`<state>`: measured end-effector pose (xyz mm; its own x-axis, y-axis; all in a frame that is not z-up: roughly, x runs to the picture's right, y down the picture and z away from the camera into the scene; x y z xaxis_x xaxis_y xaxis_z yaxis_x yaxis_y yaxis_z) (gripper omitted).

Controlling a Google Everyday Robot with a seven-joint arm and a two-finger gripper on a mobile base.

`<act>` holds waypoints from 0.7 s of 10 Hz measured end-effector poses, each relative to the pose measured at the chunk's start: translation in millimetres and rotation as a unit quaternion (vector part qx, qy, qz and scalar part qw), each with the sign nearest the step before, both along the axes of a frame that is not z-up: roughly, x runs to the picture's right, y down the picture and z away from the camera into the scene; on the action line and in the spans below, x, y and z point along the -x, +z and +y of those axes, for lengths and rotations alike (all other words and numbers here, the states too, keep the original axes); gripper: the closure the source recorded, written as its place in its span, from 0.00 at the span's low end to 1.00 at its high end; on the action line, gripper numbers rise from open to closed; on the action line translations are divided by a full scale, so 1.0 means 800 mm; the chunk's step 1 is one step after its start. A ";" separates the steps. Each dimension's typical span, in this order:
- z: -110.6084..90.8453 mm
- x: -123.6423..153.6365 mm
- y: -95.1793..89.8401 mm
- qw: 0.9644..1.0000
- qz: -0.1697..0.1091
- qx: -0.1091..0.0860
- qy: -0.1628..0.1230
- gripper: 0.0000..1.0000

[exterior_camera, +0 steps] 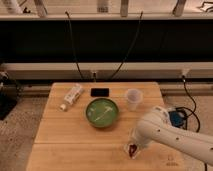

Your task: Place the pepper on the white sponge

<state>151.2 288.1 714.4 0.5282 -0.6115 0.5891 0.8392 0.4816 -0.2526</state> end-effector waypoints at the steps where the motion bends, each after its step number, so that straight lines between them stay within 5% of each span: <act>1: 0.000 -0.002 0.003 1.000 0.000 0.002 0.002 0.98; 2: 0.001 -0.004 0.005 1.000 0.000 0.004 0.004 0.94; 7: 0.003 -0.011 0.013 1.000 -0.002 0.012 0.015 0.40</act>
<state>159.9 290.4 724.7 0.5428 -0.5820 0.6055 0.8261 0.4999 -0.2601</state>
